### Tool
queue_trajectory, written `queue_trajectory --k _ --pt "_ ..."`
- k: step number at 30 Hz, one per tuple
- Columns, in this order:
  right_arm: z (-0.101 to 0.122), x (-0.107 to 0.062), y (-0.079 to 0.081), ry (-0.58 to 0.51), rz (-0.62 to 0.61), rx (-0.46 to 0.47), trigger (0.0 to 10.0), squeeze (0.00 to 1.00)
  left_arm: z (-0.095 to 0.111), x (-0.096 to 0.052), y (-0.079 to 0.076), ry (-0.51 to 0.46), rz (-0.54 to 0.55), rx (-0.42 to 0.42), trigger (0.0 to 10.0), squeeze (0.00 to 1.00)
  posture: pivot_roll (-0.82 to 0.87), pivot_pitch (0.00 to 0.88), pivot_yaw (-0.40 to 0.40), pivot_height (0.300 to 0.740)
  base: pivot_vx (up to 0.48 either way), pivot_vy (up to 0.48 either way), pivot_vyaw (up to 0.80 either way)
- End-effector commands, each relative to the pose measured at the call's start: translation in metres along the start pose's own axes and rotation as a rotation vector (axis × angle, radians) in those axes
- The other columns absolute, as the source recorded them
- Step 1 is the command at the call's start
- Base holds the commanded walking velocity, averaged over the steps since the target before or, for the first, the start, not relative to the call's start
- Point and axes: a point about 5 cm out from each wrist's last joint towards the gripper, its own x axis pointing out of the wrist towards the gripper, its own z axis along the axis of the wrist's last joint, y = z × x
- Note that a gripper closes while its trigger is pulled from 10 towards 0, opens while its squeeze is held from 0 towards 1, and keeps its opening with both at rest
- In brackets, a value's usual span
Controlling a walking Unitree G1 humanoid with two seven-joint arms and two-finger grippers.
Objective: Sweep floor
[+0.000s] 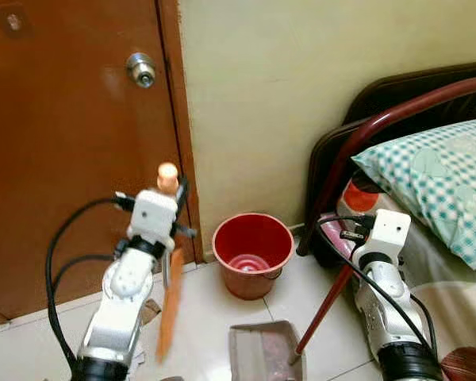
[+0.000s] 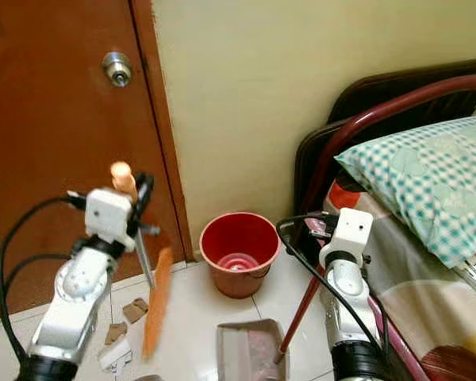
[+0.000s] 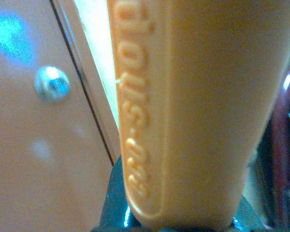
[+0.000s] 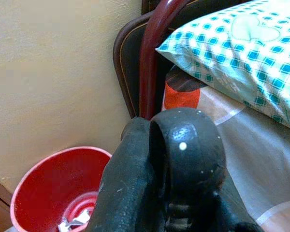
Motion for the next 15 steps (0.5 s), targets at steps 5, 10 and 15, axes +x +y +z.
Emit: queue_trajectory --k 5,10,15 --pt "0.007 0.003 -0.001 -0.029 -0.003 0.001 10.0 0.00 0.008 0.013 0.024 -0.066 0.062 0.084 10.0 0.00 -0.03 0.011 -0.005 0.740 0.000 0.000 0.00" --pt "0.009 0.002 -0.003 -0.033 -0.004 -0.004 10.0 0.00 -0.006 0.019 0.041 -0.032 0.088 0.130 10.0 0.00 -0.05 0.022 -0.013 0.740 0.000 0.000 0.00" --pt "0.009 -0.002 -0.012 -0.030 -0.014 -0.017 10.0 0.00 -0.020 0.025 0.053 0.007 0.096 0.176 10.0 0.00 -0.08 0.044 -0.026 0.740 0.000 0.000 0.00"
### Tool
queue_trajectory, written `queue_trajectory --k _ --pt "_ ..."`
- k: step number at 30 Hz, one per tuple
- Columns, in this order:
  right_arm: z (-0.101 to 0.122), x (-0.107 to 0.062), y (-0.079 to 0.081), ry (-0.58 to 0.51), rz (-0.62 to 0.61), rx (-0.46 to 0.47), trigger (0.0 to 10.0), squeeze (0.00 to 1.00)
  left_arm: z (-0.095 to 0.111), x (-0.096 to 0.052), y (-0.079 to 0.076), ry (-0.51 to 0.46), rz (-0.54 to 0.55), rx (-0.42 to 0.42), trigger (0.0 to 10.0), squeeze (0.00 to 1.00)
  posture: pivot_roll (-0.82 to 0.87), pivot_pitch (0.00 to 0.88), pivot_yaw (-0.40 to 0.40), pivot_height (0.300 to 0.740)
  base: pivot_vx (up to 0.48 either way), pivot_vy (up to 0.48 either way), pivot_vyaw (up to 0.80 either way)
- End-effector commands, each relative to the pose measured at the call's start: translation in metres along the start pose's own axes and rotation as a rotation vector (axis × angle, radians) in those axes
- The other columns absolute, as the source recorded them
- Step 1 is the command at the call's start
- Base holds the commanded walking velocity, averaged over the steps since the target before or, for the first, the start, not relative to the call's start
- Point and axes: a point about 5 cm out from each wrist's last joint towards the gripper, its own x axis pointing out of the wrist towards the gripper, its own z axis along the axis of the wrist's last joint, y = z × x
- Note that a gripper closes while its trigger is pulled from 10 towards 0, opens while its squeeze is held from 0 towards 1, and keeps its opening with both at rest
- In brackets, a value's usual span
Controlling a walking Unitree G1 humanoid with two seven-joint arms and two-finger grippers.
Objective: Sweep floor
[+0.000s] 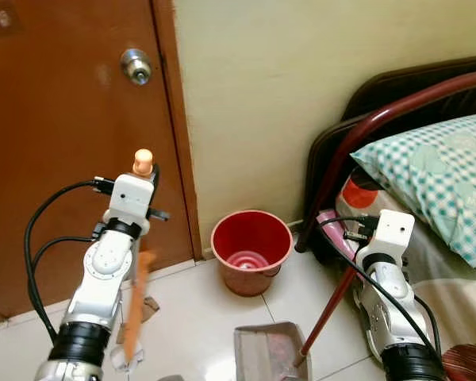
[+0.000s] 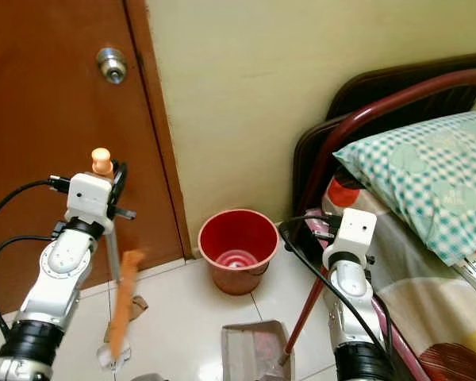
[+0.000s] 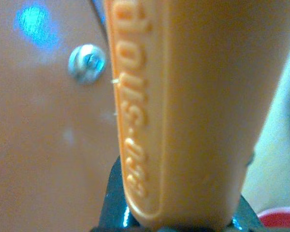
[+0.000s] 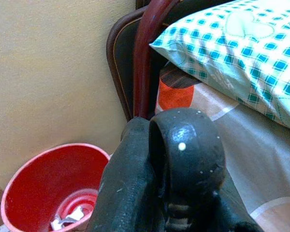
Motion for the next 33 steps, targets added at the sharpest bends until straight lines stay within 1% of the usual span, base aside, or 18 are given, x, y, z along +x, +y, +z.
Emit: queue_trajectory --k 1,7,11,13,14,17,18,21,24,26,27,30,31,32,33 --pt "0.009 0.000 -0.006 -0.029 -0.005 -0.009 10.0 0.00 0.019 0.013 0.009 -0.116 0.021 0.051 10.0 0.00 -0.08 0.047 -0.028 0.740 0.000 0.000 0.00" --pt "0.009 -0.004 -0.009 -0.027 -0.003 -0.020 10.0 0.00 0.012 0.021 0.007 -0.104 0.018 0.062 10.0 0.00 -0.10 0.057 -0.036 0.740 0.000 0.000 0.00" --pt "0.011 -0.005 -0.009 -0.028 0.004 -0.024 10.0 0.00 0.007 0.028 -0.005 -0.079 -0.038 0.052 10.0 0.00 -0.12 0.069 -0.047 0.740 0.000 0.000 0.00" --pt "0.012 -0.005 -0.008 -0.025 0.011 -0.025 10.0 0.00 0.007 0.034 -0.010 -0.076 -0.065 0.068 10.0 0.00 -0.12 0.072 -0.049 0.740 0.000 0.000 0.00" --pt "0.012 -0.005 -0.008 -0.025 0.011 -0.025 10.0 0.00 0.007 0.034 -0.010 -0.076 -0.065 0.068 10.0 0.00 -0.12 0.072 -0.049 0.740 0.000 0.000 0.00" --pt "0.014 -0.003 -0.008 -0.022 0.016 -0.025 10.0 0.00 0.004 0.042 -0.015 -0.046 -0.090 0.058 10.0 0.00 -0.13 0.082 -0.050 0.740 0.000 0.000 0.00" --pt "0.017 -0.001 -0.010 -0.021 0.010 -0.028 10.0 0.00 0.002 0.048 -0.020 -0.024 -0.124 0.058 10.0 0.00 -0.13 0.085 -0.047 0.740 0.000 0.000 0.00" --pt "0.018 -0.001 -0.011 -0.021 0.009 -0.025 10.0 0.00 0.000 0.049 -0.022 -0.011 -0.142 0.058 10.0 0.00 -0.14 0.085 -0.044 0.740 0.000 0.000 0.00" --pt "0.019 0.000 -0.013 -0.021 0.002 -0.019 10.0 0.00 -0.008 0.049 -0.031 0.045 -0.201 0.061 10.0 0.00 -0.14 0.085 -0.037 0.740 0.000 0.000 0.00" --pt "0.019 0.000 -0.013 -0.020 0.000 -0.016 10.0 0.00 -0.009 0.048 -0.037 0.056 -0.217 0.026 10.0 0.00 -0.14 0.085 -0.037 0.740 0.000 0.000 0.00" --pt "0.019 0.000 -0.012 -0.021 0.000 -0.013 10.0 0.00 -0.011 0.046 -0.044 0.061 -0.224 -0.009 10.0 0.00 -0.14 0.088 -0.032 0.740 0.000 0.000 0.00" --pt "0.019 0.000 -0.010 -0.022 0.001 -0.011 10.0 0.00 -0.011 0.045 -0.050 0.059 -0.234 -0.043 10.0 0.00 -0.14 0.088 -0.032 0.740 0.000 0.000 0.00" --pt "0.019 0.001 -0.008 -0.025 0.005 -0.009 10.0 0.00 -0.012 0.042 -0.057 0.062 -0.249 -0.065 10.0 0.00 -0.12 0.086 -0.032 0.740 0.000 0.000 0.00" --pt "0.021 0.003 -0.005 -0.030 0.010 -0.006 10.0 0.00 -0.013 0.037 -0.068 0.068 -0.274 -0.101 10.0 0.00 -0.12 0.086 -0.032 0.740 0.000 0.000 0.00" --pt "0.021 0.003 -0.005 -0.030 0.010 -0.006 10.0 0.00 -0.013 0.037 -0.068 0.068 -0.274 -0.101 10.0 0.00 -0.12 0.086 -0.032 0.740 0.000 0.000 0.00"
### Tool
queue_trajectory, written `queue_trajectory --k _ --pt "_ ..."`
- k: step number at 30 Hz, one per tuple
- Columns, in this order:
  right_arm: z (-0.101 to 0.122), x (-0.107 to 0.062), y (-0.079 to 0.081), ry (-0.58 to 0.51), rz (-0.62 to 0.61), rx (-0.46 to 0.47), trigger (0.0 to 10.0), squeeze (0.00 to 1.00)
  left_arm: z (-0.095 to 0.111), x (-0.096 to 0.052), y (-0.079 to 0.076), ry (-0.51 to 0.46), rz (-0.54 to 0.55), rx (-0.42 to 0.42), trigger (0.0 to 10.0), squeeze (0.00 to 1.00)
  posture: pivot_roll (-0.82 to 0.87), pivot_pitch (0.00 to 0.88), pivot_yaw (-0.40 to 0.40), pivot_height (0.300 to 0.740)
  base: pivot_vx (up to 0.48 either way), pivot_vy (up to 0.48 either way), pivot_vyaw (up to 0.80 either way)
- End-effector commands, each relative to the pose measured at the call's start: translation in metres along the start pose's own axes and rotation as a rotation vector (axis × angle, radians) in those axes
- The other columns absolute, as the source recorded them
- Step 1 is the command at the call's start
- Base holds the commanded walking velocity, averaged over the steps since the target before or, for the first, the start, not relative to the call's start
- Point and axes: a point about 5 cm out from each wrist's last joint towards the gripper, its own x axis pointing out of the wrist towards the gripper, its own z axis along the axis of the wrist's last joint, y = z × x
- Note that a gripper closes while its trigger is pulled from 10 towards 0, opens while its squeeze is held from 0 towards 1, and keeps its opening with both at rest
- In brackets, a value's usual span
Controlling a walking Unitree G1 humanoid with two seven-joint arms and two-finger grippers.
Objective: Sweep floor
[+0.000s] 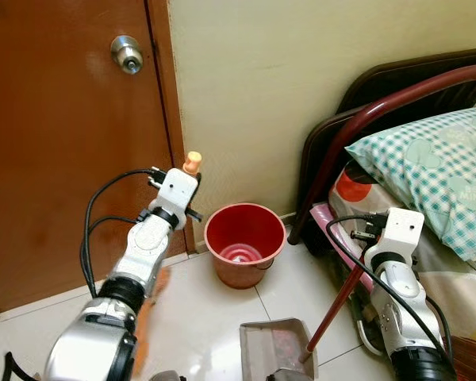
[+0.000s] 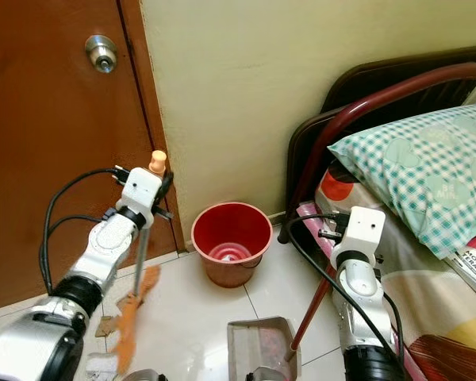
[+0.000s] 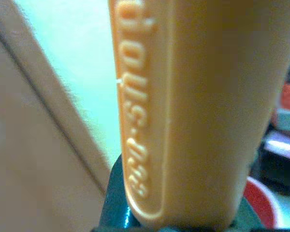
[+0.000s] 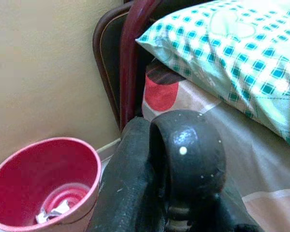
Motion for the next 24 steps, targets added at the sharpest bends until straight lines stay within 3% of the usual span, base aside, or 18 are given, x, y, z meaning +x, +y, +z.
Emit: queue_trajectory --k 1,2,7,16,24 --pt "0.009 0.004 0.003 -0.028 0.005 0.010 10.0 0.00 0.001 0.000 -0.008 -0.011 -0.025 -0.030 10.0 0.00 -0.12 0.086 -0.032 0.740 0.000 0.000 0.00" --pt "0.011 0.007 0.003 -0.034 0.004 0.012 10.0 0.00 -0.002 -0.003 -0.018 -0.012 -0.049 -0.055 10.0 0.00 -0.11 0.084 -0.031 0.740 0.000 0.000 0.00" --pt "0.016 0.013 0.002 -0.048 -0.007 0.017 10.0 0.00 -0.004 -0.008 -0.032 -0.021 -0.091 -0.091 10.0 0.00 -0.09 0.079 -0.026 0.740 0.000 0.000 0.00" --pt "0.024 0.021 0.002 -0.073 -0.021 0.023 10.0 0.00 0.011 -0.011 -0.039 -0.069 -0.116 -0.204 10.0 0.00 -0.07 0.070 -0.018 0.740 0.000 0.000 0.00" --pt "0.033 0.032 0.007 -0.107 -0.030 0.034 10.0 0.00 0.031 -0.027 -0.051 -0.117 -0.161 -0.299 10.0 0.00 -0.04 0.066 -0.011 0.740 0.000 0.000 0.00"
